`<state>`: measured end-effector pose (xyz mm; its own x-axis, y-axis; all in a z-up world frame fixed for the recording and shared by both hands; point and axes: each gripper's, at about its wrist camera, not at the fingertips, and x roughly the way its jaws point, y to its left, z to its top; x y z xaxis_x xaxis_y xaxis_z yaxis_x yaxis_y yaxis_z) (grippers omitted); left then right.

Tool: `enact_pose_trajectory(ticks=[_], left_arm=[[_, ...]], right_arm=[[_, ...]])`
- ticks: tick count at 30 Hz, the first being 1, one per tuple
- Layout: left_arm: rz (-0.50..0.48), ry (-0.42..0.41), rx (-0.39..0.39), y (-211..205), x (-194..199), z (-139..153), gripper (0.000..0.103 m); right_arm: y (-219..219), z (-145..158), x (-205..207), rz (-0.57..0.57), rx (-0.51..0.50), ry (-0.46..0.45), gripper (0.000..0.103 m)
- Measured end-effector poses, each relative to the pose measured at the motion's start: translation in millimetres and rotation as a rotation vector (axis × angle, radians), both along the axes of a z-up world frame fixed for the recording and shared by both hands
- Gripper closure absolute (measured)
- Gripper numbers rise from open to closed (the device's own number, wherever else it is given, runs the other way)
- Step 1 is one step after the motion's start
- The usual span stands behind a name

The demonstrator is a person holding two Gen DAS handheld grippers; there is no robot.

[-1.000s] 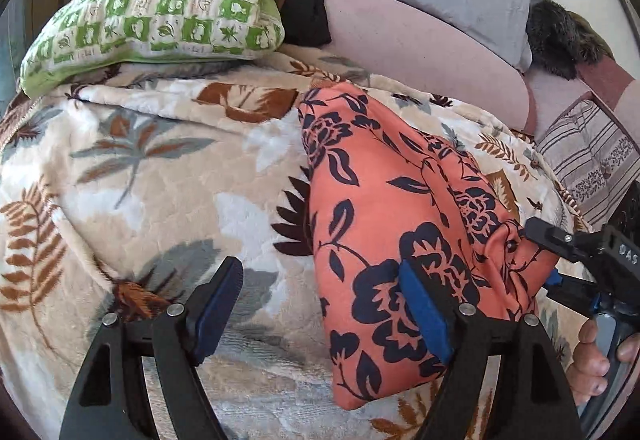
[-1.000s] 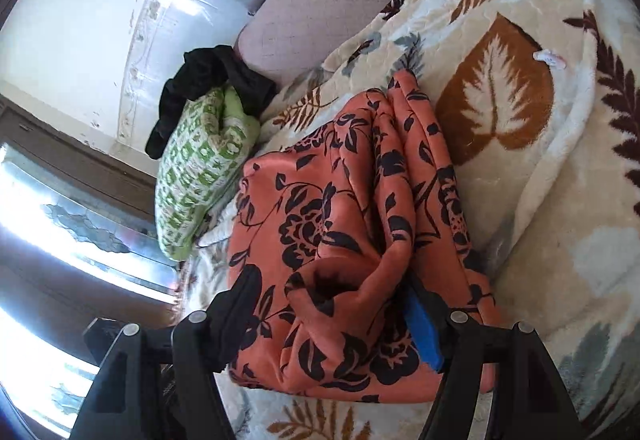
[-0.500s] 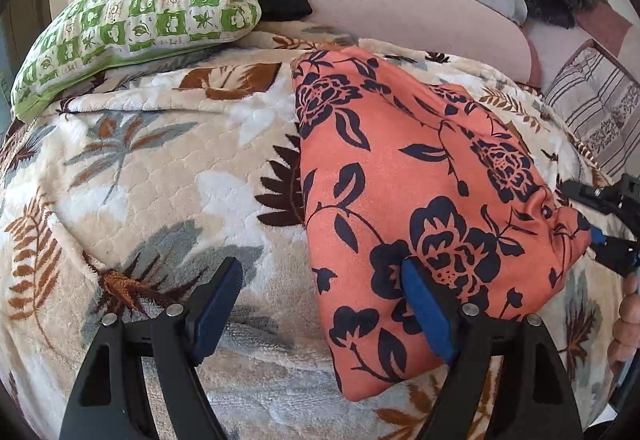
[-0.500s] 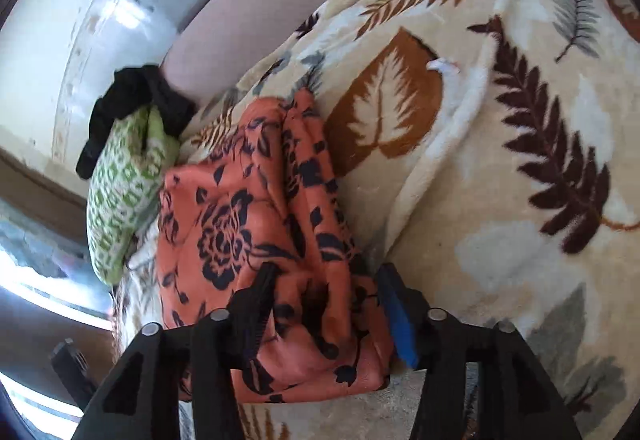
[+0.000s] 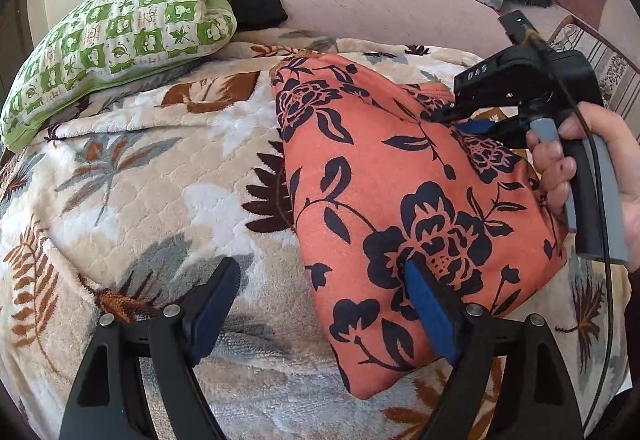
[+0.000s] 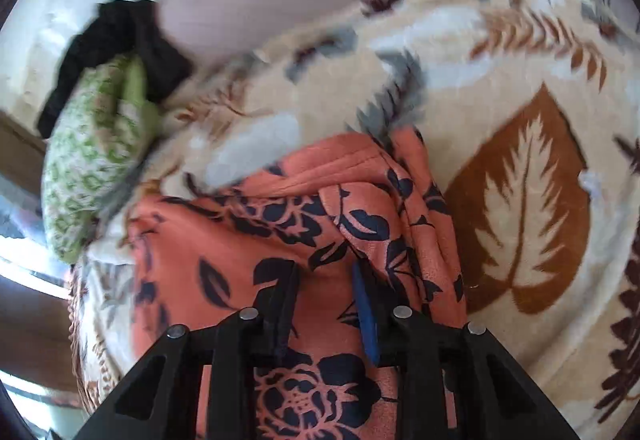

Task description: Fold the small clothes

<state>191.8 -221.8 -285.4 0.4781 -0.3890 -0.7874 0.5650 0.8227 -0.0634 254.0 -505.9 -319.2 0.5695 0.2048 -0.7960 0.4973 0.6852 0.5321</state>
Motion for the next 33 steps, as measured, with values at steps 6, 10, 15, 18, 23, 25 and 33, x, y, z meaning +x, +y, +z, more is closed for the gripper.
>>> enact_pose_trajectory(ticks=[6, 10, 15, 18, 23, 25, 33], left_arm=[[0.049, -0.016, -0.048, 13, 1, 16, 0.017], [0.048, -0.041, 0.006, 13, -4, 17, 0.017], [0.044, 0.039, 0.022, 17, -6, 2, 0.016], [0.043, -0.002, 0.028, 21, -9, 9, 0.016], [0.066, 0.043, -0.016, 31, -3, 9, 0.016], [0.055, 0.036, -0.013, 30, -3, 8, 0.016], [0.019, 0.021, 0.013, 27, -2, 5, 0.016]], right_arm=[[-5, 48, -53, -0.026, 0.013, -0.128, 0.071], [22, 54, -104, 0.063, -0.047, -0.128, 0.071], [32, 10, -155, 0.062, -0.104, -0.037, 0.067], [26, 33, -149, 0.041, -0.104, 0.002, 0.063], [55, 94, -84, 0.162, -0.162, -0.119, 0.063], [74, 102, -42, 0.219, -0.157, -0.13, 0.063], [100, 18, 99, 0.254, -0.046, 0.047, 0.066]])
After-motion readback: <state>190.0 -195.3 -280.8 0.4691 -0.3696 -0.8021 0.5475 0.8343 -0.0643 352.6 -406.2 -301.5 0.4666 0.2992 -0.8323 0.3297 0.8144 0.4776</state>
